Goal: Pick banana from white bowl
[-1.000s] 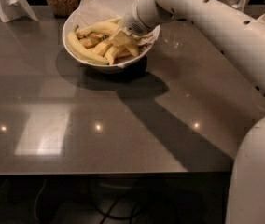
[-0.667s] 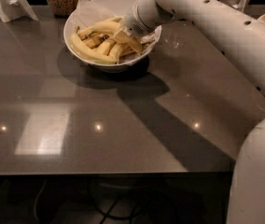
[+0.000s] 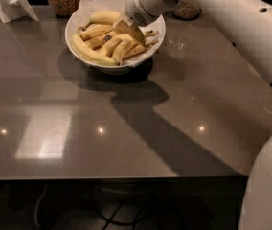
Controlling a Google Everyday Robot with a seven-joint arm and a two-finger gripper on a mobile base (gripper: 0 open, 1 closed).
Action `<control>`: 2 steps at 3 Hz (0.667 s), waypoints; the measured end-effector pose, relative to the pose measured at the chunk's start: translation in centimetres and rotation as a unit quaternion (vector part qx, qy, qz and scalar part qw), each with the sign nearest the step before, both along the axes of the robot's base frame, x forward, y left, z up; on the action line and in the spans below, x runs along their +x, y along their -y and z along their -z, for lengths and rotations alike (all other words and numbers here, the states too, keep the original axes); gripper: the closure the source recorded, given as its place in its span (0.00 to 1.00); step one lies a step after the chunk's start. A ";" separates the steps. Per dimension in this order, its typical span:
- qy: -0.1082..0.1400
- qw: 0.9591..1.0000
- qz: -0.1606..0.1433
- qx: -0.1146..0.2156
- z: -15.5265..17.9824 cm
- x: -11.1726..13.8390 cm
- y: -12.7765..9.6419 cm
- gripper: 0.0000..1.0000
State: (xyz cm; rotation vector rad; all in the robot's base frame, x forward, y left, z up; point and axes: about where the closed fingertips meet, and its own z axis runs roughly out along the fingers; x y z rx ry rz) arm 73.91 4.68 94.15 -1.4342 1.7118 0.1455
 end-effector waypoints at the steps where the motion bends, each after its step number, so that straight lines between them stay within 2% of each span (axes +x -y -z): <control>1: 0.002 1.000 0.002 -0.003 -1.3 -0.9 0.5 1.00; 2: -0.001 1.000 0.006 -0.003 -1.9 -1.7 1.2 1.00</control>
Offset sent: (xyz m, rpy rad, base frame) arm -0.0273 -0.0262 0.0306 -0.0071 0.0062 -0.0313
